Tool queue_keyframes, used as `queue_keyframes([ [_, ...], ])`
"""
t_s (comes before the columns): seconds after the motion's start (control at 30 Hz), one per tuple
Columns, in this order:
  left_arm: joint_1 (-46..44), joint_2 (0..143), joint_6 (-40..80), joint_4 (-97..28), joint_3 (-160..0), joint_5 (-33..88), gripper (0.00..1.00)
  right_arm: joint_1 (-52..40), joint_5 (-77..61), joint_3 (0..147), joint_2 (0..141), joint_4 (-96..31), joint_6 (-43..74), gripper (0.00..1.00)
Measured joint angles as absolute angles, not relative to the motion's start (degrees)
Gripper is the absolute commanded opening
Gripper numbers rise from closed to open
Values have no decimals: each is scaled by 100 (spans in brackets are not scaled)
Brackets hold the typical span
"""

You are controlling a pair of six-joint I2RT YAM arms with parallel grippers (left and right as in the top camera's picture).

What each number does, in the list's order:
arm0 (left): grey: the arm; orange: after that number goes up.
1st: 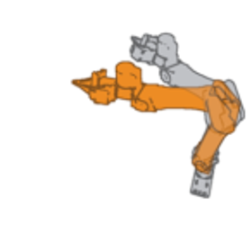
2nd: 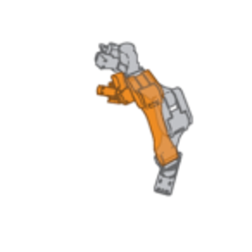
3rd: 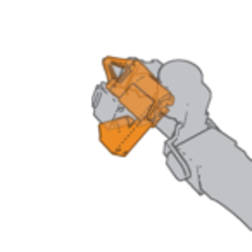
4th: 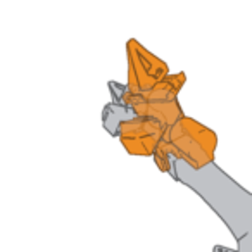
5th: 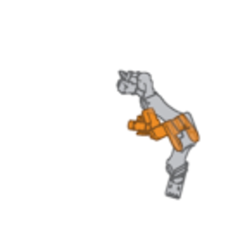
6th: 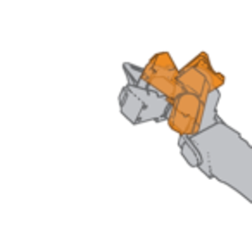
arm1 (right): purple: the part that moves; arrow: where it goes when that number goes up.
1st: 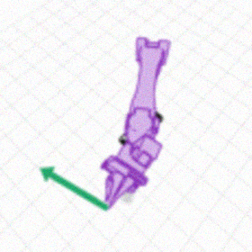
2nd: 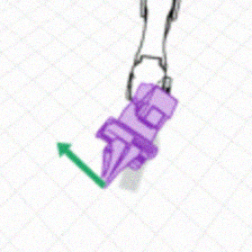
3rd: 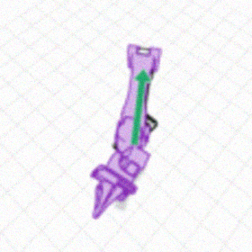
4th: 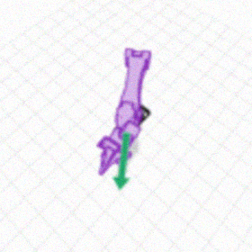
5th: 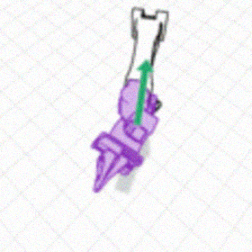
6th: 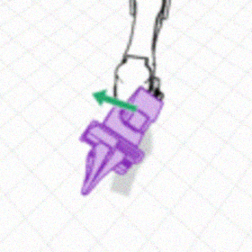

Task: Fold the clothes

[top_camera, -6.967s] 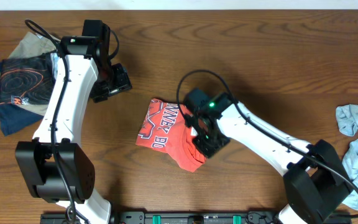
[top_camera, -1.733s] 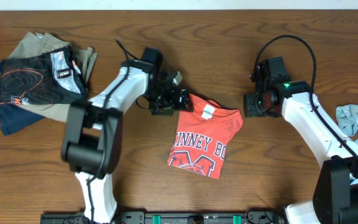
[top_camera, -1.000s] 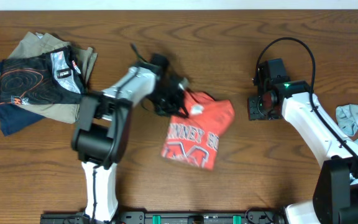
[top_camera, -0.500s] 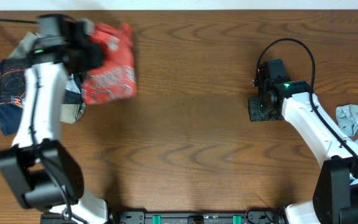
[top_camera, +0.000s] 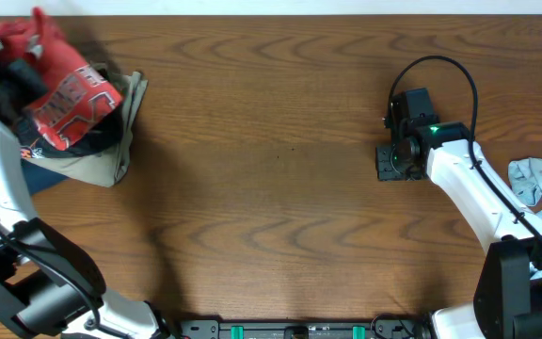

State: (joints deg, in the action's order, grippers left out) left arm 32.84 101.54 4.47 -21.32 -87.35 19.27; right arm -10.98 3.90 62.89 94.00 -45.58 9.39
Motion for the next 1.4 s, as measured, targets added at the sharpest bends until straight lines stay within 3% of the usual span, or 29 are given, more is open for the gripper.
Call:
queue_keyframes([
  [0.07, 3430, 10254, 462, -2134, -8735, 1907, 98, -1098, 390, 6289, 9400, -4556, 939, 48],
  [0.53, 3754, 10479, 491, -2206, -8735, 1922, 98, -1098, 395, 6289, 9400, -4414, 943, 59],
  [0.73, 3437, 10481, 491, -2320, -8735, 1942, 98, -1098, 386, 6289, 9400, -4230, 1100, 78],
  [0.83, 3124, 10481, 482, -2364, -8735, 1953, 98, -1098, 246, 6289, 9400, -4053, 1236, 99],
  [1.17, 1533, 10481, 316, -3170, -8737, 1964, 98, -1100, -1103, 6292, 9400, -3669, 1291, 99],
  [1.4, 364, 10608, 274, -4458, -8748, 1870, 98, -1057, -1214, 6294, 9400, -4351, 1398, 99],
])
